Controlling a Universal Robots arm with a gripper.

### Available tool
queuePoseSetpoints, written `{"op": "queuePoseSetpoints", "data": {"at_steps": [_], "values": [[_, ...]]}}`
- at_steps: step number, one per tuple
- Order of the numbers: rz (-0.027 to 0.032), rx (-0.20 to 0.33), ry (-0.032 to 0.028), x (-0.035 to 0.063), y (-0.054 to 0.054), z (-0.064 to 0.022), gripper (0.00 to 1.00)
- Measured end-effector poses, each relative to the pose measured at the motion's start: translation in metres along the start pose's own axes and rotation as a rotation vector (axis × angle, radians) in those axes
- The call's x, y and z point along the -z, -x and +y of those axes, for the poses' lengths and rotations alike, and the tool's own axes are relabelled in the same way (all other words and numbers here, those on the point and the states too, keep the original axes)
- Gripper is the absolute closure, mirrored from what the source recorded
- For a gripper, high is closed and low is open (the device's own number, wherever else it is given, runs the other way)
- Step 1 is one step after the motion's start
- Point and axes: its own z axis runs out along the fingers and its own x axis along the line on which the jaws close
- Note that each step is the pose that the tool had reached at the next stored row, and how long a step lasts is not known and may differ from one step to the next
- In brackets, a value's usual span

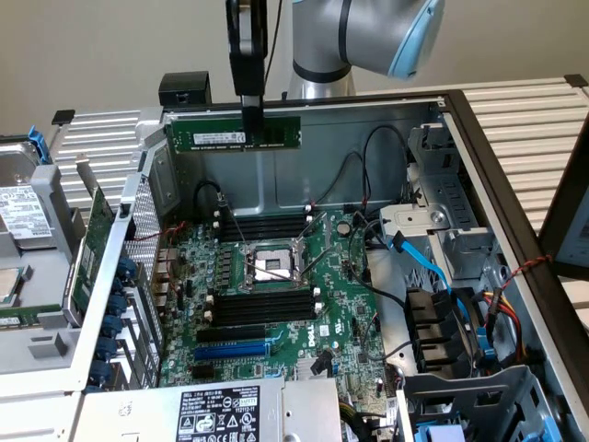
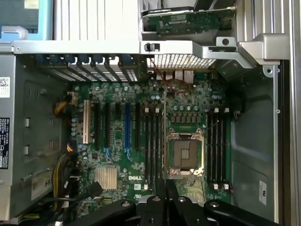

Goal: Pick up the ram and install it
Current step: 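Pick up the ram and move it above insertion slot, then insert the ram into the slot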

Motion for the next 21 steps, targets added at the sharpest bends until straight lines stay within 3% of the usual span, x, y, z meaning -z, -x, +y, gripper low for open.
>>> {"op": "queuePoseSetpoints", "data": {"at_steps": [7,14,21], "values": [[-0.0005,0.0,0.0,-0.003,0.001,-0.0039,0.88],[-0.0005,0.0,0.0,-0.0025,0.005,-0.028,0.88],[-0.0012,0.0,0.0,-0.0031,0.009,-0.04,0.88]]}}
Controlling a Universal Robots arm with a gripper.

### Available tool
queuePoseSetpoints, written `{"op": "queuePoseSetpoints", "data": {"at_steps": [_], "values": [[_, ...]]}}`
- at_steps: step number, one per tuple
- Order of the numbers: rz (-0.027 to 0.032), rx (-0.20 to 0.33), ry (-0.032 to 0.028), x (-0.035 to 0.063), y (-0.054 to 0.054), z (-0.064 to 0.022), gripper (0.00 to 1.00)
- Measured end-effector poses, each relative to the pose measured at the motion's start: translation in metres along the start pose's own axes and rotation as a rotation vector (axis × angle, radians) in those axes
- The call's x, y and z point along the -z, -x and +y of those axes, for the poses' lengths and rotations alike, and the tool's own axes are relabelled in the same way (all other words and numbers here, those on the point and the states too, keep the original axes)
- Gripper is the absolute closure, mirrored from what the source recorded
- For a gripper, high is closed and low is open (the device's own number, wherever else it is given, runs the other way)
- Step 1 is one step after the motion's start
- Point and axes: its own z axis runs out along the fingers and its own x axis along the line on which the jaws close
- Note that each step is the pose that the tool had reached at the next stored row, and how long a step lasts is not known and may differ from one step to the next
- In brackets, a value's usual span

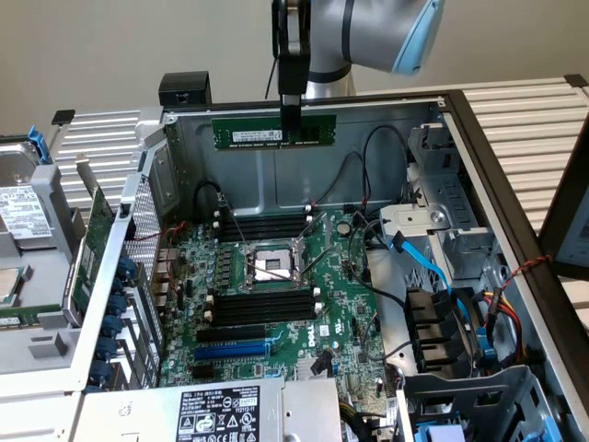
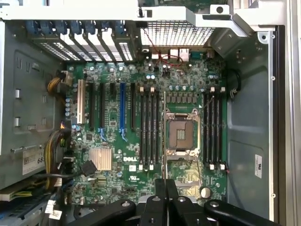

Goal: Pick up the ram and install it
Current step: 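Insert the ram into the slot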

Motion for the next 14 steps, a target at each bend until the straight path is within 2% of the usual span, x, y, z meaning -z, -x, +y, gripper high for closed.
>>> {"op": "queuePoseSetpoints", "data": {"at_steps": [2,9,14], "values": [[0.0,0.0,0.0017,0.0,0.0,0.0,0.88],[0.0001,0.004,0.0017,-0.0013,0.0013,0.0002,0.88],[0.0001,0.005,0.0017,-0.0052,0.0025,0.0072,0.88]]}}
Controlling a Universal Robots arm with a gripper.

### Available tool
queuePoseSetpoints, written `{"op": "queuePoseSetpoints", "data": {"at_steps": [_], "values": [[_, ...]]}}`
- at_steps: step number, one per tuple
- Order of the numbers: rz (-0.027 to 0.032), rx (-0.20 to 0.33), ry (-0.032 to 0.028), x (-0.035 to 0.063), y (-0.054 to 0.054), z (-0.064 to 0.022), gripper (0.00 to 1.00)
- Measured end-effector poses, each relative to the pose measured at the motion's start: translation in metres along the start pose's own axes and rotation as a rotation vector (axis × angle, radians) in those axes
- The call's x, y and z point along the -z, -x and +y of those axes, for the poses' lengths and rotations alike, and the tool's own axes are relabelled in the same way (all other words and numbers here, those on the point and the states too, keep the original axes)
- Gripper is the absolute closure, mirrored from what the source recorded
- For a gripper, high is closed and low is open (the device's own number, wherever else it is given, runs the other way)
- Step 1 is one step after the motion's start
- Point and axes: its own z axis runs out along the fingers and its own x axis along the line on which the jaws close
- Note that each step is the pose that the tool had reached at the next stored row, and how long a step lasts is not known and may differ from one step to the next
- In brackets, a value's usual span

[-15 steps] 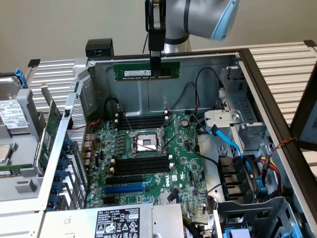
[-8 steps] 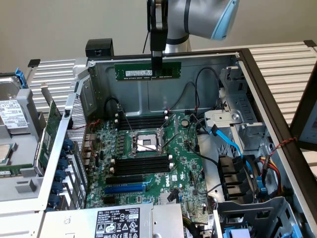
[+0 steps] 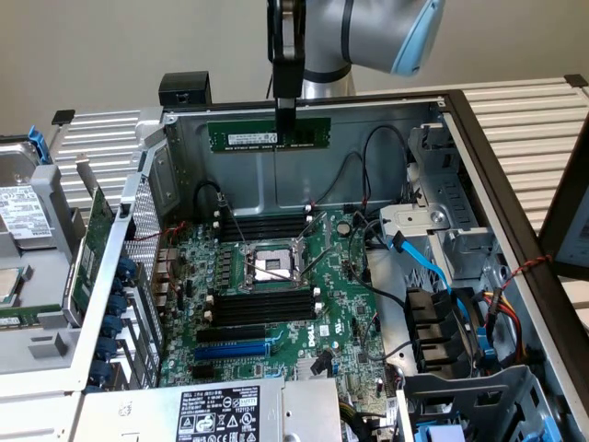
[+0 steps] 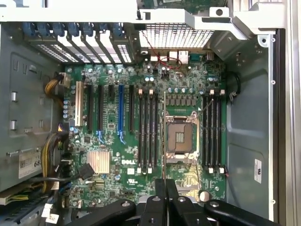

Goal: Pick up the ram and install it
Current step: 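Insert the ram into the slot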

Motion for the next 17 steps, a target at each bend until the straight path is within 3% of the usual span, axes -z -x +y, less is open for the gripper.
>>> {"op": "queuePoseSetpoints", "data": {"at_steps": [9,17], "values": [[-0.0003,-0.005,-0.0042,-0.0149,0.003,0.0118,0.88],[0.0005,-0.034,-0.004,-0.0292,0.003,0.0117,0.88]]}}
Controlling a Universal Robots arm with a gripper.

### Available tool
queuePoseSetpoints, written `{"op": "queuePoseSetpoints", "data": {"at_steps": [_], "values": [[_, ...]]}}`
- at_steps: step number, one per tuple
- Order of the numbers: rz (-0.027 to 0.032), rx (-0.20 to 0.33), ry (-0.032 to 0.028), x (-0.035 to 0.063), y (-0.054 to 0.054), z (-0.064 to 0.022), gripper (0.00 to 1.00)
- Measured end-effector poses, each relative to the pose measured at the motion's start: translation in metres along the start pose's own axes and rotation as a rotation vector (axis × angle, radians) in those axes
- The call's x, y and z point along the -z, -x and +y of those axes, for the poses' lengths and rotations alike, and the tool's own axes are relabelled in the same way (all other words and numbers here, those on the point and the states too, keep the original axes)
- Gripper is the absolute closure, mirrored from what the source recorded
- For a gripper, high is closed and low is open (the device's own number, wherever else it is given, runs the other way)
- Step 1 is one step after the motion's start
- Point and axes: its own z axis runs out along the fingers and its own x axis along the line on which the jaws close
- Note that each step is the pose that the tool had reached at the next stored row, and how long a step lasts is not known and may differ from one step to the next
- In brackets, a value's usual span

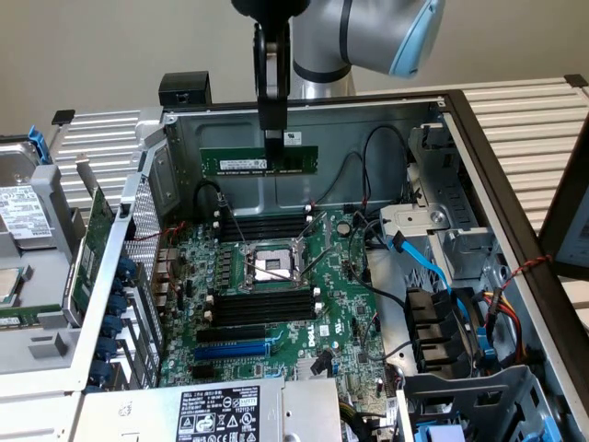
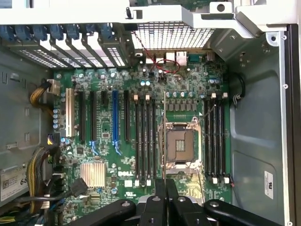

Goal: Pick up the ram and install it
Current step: 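Insert the ram into the slot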

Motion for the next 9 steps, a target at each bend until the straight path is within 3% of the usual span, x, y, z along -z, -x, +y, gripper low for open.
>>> {"op": "queuePoseSetpoints", "data": {"at_steps": [2,5,9], "values": [[0.0037,-0.002,-0.0002,-0.0025,0.0,0.0,0.88],[0.0146,-0.004,-0.0009,-0.0054,0.0,-0.0001,0.88],[0.0162,-0.004,-0.001,-0.0071,0.0,0.0003,0.88]]}}
